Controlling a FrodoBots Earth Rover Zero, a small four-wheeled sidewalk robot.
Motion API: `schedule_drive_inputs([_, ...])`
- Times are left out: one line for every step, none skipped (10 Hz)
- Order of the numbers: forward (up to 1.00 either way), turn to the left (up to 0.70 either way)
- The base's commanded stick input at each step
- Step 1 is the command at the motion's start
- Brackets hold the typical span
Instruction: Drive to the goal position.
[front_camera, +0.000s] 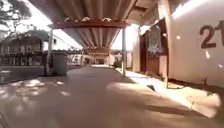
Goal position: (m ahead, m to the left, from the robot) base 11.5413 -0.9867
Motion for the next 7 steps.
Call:
schedule_drive_inputs([0.70, 0.00])
schedule_drive_inputs([0.70, 0.00])
schedule_drive_inputs([0.70, 0.00])
schedule_drive_inputs([0.70, 0.00])
schedule_drive_inputs([0.70, 0.00])
schedule_drive_inputs([0.70, 0.00])
schedule_drive_inputs([0.70, 0.00])
